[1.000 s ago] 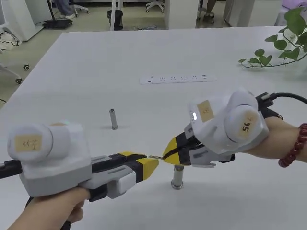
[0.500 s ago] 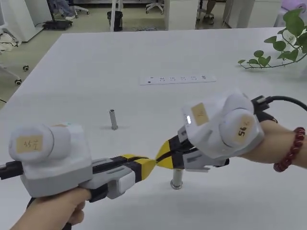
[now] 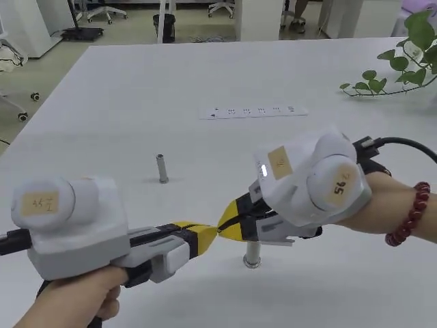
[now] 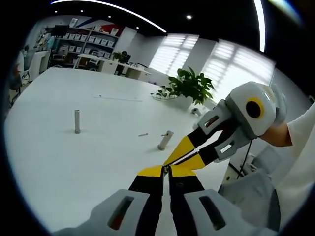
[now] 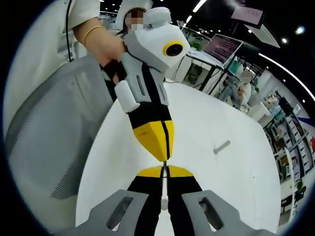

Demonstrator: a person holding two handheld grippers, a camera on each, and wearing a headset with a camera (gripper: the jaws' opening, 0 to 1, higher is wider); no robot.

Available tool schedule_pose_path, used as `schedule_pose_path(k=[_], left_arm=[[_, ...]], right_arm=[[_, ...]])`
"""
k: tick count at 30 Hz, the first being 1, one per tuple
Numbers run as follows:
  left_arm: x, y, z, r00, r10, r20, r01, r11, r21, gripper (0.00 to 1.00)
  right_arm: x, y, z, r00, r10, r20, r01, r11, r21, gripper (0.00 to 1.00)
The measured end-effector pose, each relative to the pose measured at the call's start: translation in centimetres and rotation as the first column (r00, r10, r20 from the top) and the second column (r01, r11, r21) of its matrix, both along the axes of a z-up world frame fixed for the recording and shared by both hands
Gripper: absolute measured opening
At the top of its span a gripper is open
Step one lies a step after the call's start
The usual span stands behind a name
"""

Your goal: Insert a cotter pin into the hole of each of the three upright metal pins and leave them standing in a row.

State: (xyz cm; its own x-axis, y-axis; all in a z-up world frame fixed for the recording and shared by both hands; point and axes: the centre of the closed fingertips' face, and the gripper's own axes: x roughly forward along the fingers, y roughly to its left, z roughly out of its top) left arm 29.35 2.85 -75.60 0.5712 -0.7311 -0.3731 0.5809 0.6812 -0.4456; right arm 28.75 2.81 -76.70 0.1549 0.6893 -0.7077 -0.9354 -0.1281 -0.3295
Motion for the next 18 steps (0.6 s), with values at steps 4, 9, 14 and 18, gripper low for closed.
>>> schedule_pose_path(k=[4, 9, 14, 18], left_arm=[[0.03, -0.07, -0.03, 1.0, -0.007, 0.006, 0.007, 1.0, 0.008, 0.01], [0.06, -0.08, -0.08, 1.0, -0.011, 0.005, 0.011, 1.0, 0.017, 0.01], [0.23, 0.06, 0.02, 1.0, -0.004, 0.014, 0.004, 1.0, 0.023, 0.0], [0.56, 0.41, 0.15, 1.0, 0.007, 0.014, -0.008, 1.0, 0.019, 0.0]], right_arm=[[0.05, -0.07, -0.07, 1.0, -0.003, -0.002, 0.003, 1.0, 0.004, 0.03], [0.06, -0.07, -0.16, 1.0, -0.011, -0.009, 0.011, 1.0, 0.015, 0.03], [0.26, 0.12, -0.11, 1.0, -0.025, -0.011, 0.025, 0.999, 0.035, 0.04], [0.49, 0.35, -0.01, 0.999, -0.033, -0.007, 0.033, 0.998, 0.049, 0.04]])
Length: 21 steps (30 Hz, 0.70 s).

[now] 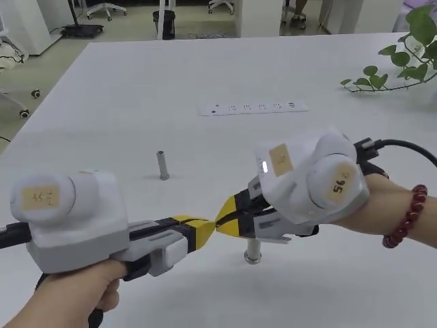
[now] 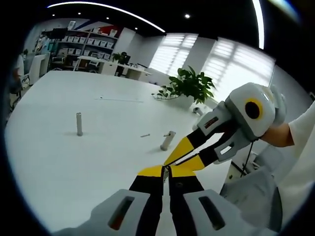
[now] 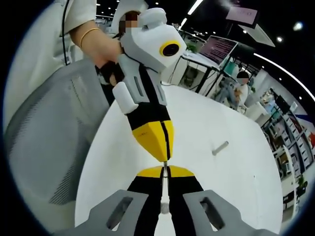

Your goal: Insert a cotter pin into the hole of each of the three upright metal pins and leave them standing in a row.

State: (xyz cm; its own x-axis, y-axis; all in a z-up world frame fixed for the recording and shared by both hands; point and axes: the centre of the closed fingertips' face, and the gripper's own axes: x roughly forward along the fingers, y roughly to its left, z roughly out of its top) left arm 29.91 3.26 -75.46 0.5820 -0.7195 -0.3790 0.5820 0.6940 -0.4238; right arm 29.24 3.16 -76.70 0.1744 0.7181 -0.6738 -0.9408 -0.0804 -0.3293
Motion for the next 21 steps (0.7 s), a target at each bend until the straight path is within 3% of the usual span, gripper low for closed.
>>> schedule_pose_path(k=[12, 17, 21], left_arm=[[0.3, 0.11, 0.2, 1.0, 0.002, 0.01, -0.002, 1.0, -0.002, 0.0], [0.17, 0.05, 0.22, 0.999, -0.023, 0.029, 0.022, 1.0, 0.021, 0.0], [-0.24, -0.08, 0.15, 0.997, -0.058, 0.052, 0.055, 0.997, 0.05, 0.0]], right_arm=[[0.02, 0.18, -0.12, 0.999, -0.028, -0.03, 0.029, 0.999, 0.03, 0.09], [-0.22, -0.19, 0.09, 0.99, -0.058, -0.127, 0.067, 0.995, 0.069, 0.12], [-0.57, -0.7, 0.29, 0.964, -0.079, -0.254, 0.107, 0.989, 0.102, 0.15]])
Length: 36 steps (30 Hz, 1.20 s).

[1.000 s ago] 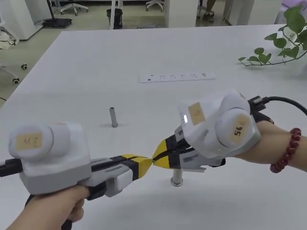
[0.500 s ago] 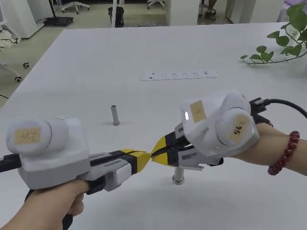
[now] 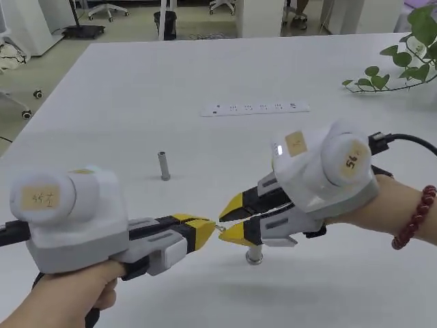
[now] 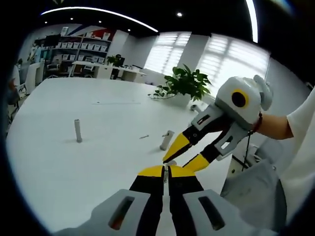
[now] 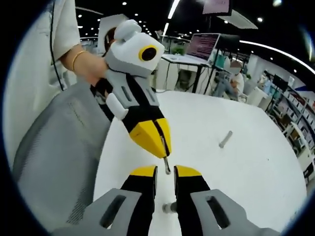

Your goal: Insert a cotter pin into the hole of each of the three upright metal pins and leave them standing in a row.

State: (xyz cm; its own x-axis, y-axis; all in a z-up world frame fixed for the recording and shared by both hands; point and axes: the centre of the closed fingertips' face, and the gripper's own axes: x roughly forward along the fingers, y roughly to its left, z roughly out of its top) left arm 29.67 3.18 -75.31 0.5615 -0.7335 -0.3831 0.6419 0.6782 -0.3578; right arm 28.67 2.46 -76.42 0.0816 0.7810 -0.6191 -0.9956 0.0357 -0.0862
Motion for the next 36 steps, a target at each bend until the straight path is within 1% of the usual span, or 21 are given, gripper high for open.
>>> schedule_pose_path(k=[1, 2, 3, 5, 8, 10, 11, 12, 15, 16, 18, 19, 21, 23, 27, 28, 29, 31, 32, 34, 36], left_arm=[[-0.2, -0.1, 0.0, 1.0, -0.01, 0.005, 0.01, 1.0, 0.003, 0.0], [-0.3, -0.2, 0.0, 1.0, -0.021, 0.008, 0.021, 1.0, 0.004, 0.0], [-0.5, -0.2, 0.0, 1.0, -0.028, 0.014, 0.027, 1.0, 0.008, 0.0], [-0.8, -0.3, 0.0, 0.999, -0.048, 0.021, 0.047, 0.999, 0.019, 0.0], [-1.3, -0.4, 0.0, 0.997, -0.076, 0.034, 0.075, 0.997, 0.029, 0.0], [-1.6, -0.5, -0.1, 0.994, -0.104, 0.042, 0.102, 0.994, 0.038, 0.0], [-1.8, -0.6, 0.0, 0.992, -0.114, 0.048, 0.112, 0.993, 0.042, 0.0], [-2.0, -0.6, 0.0, 0.99, -0.128, 0.052, 0.125, 0.991, 0.044, 0.0], [-2.5, -0.9, 0.3, 0.984, -0.163, 0.07, 0.161, 0.986, 0.034, 0.0], [-2.6, -1.1, 0.4, 0.982, -0.173, 0.076, 0.171, 0.985, 0.03, 0.0], [-3.2, -1.4, 0.6, 0.974, -0.207, 0.093, 0.205, 0.978, 0.031, 0.0], [-3.4, -1.5, 0.7, 0.97, -0.222, 0.1, 0.219, 0.975, 0.034, 0.0], [-3.7, -1.8, 0.7, 0.964, -0.245, 0.104, 0.243, 0.969, 0.031, 0.0], [-4.1, -2.0, 0.8, 0.957, -0.268, 0.114, 0.265, 0.964, 0.036, 0.0], [-4.7, -2.3, 0.7, 0.945, -0.304, 0.122, 0.301, 0.953, 0.041, 0.0], [-4.8, -2.4, 0.8, 0.941, -0.313, 0.125, 0.311, 0.95, 0.04, 0.0], [-5.1, -2.6, 0.9, 0.937, -0.325, 0.127, 0.324, 0.946, 0.026, 0.0], [-5.4, -2.8, 1.0, 0.931, -0.339, 0.137, 0.339, 0.941, 0.026, 0.0], [-5.6, -2.8, 1.0, 0.928, -0.346, 0.138, 0.345, 0.938, 0.029, 0.0], [-5.6, -2.9, 1.0, 0.927, -0.349, 0.139, 0.349, 0.937, 0.027, 0.0], [-5.7, -2.9, 1.1, 0.925, -0.352, 0.141, 0.352, 0.936, 0.028, 0.0]], right_arm=[[-0.1, -0.2, 0.1, 0.999, -0.006, -0.035, 0.006, 1.0, 0.011, 0.16], [-0.1, -0.2, 0.1, 0.999, -0.004, -0.045, 0.005, 1.0, 0.015, 0.16], [-0.1, -0.5, 0.2, 0.997, -0.006, -0.071, 0.007, 1.0, 0.018, 0.17], [-0.1, -0.9, 0.2, 0.995, 0.001, -0.095, 0.001, 1.0, 0.016, 0.17], [-0.5, -1.3, 0.3, 0.989, 0.013, -0.147, -0.009, 1.0, 0.023, 0.17], [-1.1, -1.4, 0.4, 0.981, 0.023, -0.192, -0.018, 0.999, 0.027, 0.18], [-1.1, -1.5, 0.4, 0.981, 0.028, -0.191, -0.024, 0.999, 0.028, 0.18], [-1.5, -1.5, 0.4, 0.977, 0.043, -0.208, -0.038, 0.999, 0.03, 0.18], [-2.2, -1.6, 0.4, 0.967, 0.062, -0.248, -0.055, 0.998, 0.032, 0.18], [-2.7, -1.7, 0.3, 0.96, 0.075, -0.271, -0.069, 0.997, 0.03, 0.18], [-3.0, -1.6, 0.3, 0.955, 0.089, -0.283, -0.082, 0.996, 0.038, 0.18], [-3.3, -1.7, 0.3, 0.949, 0.098, -0.299, -0.088, 0.995, 0.046, 0.18], [-3.7, -1.7, 0.2, 0.939, 0.108, -0.327, -0.096, 0.994, 0.054, 0.18], [-4.2, -1.9, 0.1, 0.929, 0.124, -0.348, -0.113, 0.992, 0.051, 0.18], [-5.1, -2.1, 0.1, 0.914, 0.15, -0.377, -0.137, 0.989, 0.061, 0.17], [-5.2, -2.1, 0.1, 0.912, 0.153, -0.381, -0.138, 0.988, 0.065, 0.17], [-5.4, -2.1, 0.1, 0.909, 0.156, -0.386, -0.141, 0.988, 0.067, 0.17], [-5.5, -2.3, -0.1, 0.904, 0.162, -0.395, -0.147, 0.987, 0.069, 0.16], [-5.5, -2.3, -0.3, 0.901, 0.164, -0.403, -0.148, 0.986, 0.071, 0.15], [-5.8, -2.3, -0.2, 0.895, 0.175, -0.411, -0.156, 0.985, 0.079, 0.14], [-6.0, -2.3, 0.0, 0.892, 0.183, -0.413, -0.161, 0.983, 0.09, 0.13]])
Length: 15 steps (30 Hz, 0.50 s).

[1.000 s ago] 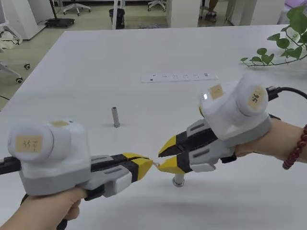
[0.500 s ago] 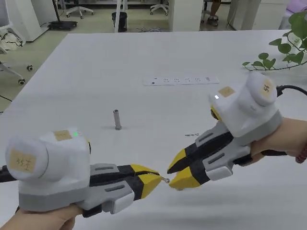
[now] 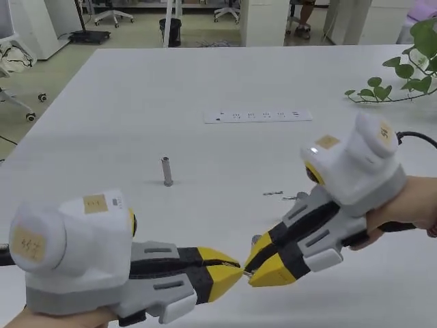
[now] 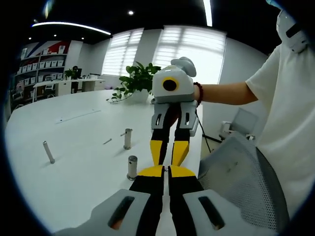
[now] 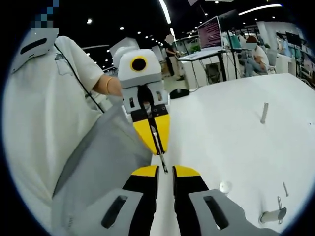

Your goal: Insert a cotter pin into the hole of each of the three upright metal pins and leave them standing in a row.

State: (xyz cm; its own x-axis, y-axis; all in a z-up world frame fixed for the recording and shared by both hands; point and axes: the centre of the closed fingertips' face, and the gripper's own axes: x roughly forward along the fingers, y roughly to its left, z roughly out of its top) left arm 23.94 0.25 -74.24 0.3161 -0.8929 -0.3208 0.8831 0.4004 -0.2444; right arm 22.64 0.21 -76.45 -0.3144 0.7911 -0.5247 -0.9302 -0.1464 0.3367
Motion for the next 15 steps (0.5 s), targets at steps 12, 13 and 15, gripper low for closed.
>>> schedule_pose_path(k=[12, 13, 15], left_arm=[[-0.4, -0.26, 0.33, 1.0, -0.018, 0.008, 0.018, 1.0, -0.018, 0.0], [-0.42, -0.26, 0.32, 1.0, -0.019, 0.008, 0.019, 1.0, -0.018, 0.0], [-0.48, -0.28, 0.32, 1.0, -0.023, 0.011, 0.023, 1.0, -0.018, 0.0]], right_arm=[[-0.61, 0.24, 0.2, 1.0, 0.029, 0.003, -0.029, 0.999, 0.018, 0.06], [-0.71, 0.24, 0.21, 0.999, 0.038, 0.009, -0.038, 0.999, 0.023, 0.06], [-0.78, 0.25, 0.2, 0.998, 0.05, 0.03, -0.051, 0.998, 0.027, 0.05]])
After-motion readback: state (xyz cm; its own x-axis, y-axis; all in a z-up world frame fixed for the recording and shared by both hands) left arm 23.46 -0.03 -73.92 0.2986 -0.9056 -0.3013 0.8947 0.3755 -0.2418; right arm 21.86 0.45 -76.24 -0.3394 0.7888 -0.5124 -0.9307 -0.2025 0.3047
